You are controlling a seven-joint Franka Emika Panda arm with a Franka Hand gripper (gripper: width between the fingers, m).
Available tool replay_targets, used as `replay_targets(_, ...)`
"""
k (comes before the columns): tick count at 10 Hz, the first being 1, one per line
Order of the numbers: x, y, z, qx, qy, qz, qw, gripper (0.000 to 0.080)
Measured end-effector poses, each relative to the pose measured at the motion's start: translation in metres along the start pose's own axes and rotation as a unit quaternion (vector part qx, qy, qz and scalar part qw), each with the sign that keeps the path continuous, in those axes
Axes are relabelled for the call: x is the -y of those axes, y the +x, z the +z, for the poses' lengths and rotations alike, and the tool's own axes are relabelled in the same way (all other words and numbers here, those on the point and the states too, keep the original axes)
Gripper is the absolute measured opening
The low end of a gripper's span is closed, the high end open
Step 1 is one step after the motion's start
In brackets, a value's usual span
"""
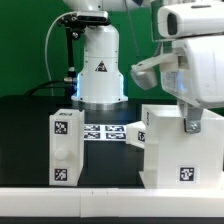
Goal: Assemble drawer
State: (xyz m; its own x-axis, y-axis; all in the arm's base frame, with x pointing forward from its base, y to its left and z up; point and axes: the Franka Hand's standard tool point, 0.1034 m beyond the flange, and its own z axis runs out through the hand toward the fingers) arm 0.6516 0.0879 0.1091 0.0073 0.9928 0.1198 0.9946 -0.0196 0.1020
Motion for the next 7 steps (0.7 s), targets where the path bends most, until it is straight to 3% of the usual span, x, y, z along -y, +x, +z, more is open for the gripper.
replay_targets(6, -0.0019, -0.0034, 0.0022, -0.001, 0.0, -0.001, 1.0, 0.0041)
replay_targets(7, -0.0018, -0.0037, 0.0023, -0.001, 0.0, -0.001, 1.0, 0.0271)
